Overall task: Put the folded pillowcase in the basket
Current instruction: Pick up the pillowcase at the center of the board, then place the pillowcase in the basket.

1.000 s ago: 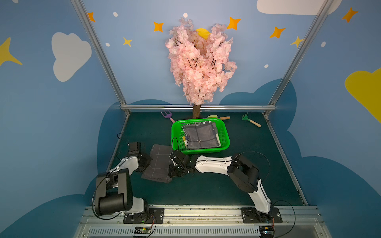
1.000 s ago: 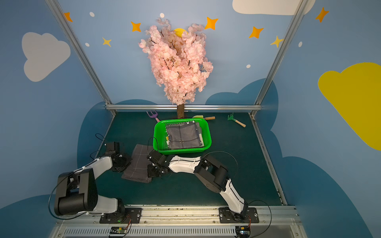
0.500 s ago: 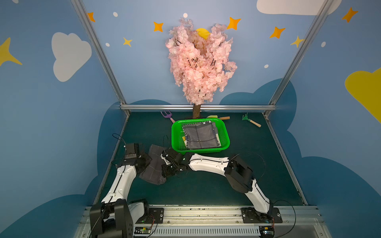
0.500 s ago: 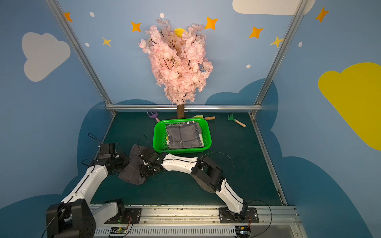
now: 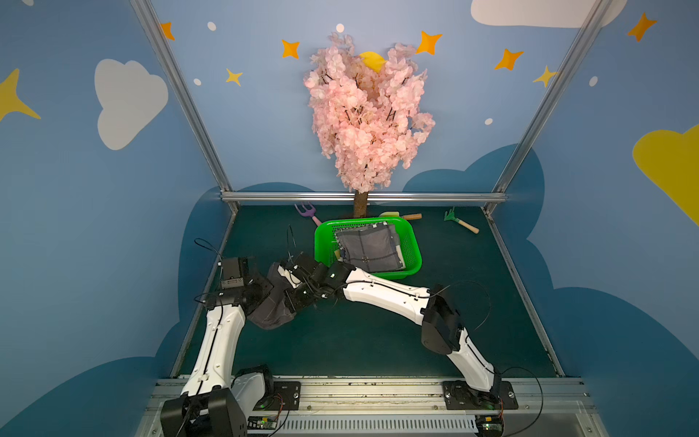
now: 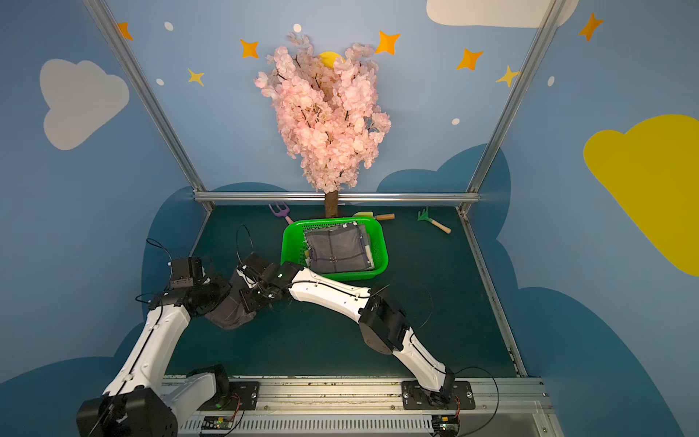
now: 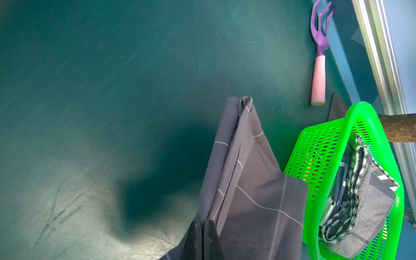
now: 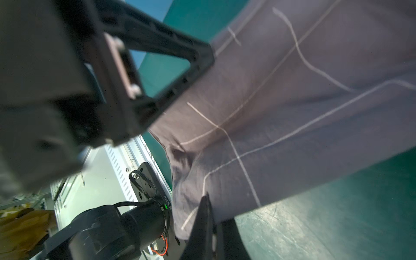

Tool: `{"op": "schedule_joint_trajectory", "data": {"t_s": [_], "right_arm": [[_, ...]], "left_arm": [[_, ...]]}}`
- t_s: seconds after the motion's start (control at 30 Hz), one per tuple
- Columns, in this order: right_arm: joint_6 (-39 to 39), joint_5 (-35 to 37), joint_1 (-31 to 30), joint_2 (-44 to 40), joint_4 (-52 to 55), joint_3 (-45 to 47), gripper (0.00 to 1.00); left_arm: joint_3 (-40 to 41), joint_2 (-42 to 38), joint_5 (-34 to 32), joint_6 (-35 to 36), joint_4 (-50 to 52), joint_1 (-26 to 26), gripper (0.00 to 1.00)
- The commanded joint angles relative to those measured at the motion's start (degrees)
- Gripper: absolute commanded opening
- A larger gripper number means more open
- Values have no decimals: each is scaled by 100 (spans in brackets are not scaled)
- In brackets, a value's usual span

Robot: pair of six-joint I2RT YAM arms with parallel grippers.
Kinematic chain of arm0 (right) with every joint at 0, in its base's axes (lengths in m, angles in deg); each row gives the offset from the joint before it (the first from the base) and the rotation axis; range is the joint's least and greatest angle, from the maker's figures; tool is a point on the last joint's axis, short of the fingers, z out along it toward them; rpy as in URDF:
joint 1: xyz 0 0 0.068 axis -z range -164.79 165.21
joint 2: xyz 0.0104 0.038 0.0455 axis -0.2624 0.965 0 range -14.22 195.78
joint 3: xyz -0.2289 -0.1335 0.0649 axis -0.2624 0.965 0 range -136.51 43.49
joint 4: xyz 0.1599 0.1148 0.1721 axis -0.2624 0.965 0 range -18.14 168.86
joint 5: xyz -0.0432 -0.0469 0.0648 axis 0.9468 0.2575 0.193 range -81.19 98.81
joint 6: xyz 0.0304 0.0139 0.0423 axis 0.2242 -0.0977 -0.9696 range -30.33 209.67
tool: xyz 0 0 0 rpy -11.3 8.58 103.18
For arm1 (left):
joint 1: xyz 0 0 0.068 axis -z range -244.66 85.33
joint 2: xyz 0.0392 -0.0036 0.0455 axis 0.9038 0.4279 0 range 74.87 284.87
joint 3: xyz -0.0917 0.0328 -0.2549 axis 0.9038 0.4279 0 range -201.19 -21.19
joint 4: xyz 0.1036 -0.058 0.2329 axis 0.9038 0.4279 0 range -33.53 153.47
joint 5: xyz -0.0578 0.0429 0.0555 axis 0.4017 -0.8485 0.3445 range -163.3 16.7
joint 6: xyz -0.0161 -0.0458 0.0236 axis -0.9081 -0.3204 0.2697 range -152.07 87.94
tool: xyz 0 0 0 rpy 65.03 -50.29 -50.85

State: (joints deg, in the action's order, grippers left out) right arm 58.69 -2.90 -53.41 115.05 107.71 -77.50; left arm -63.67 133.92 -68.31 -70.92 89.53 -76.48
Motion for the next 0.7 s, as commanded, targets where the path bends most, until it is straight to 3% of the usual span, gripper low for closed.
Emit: {"op": "schedule_joint_trajectory", "data": {"t_s": [0.0, 0.37, 0.67], "right_arm": [[408, 277, 50, -48, 342, -208, 0], [869, 715, 225, -450, 339, -267, 0], [1216, 1359, 417, -874, 334, -205, 0]], "left_arm": [[-366, -177, 110, -24, 43, -40, 3], [-1377, -164, 751, -396, -208, 20, 3], [-1517, 9, 937, -594, -781, 300, 3]]}}
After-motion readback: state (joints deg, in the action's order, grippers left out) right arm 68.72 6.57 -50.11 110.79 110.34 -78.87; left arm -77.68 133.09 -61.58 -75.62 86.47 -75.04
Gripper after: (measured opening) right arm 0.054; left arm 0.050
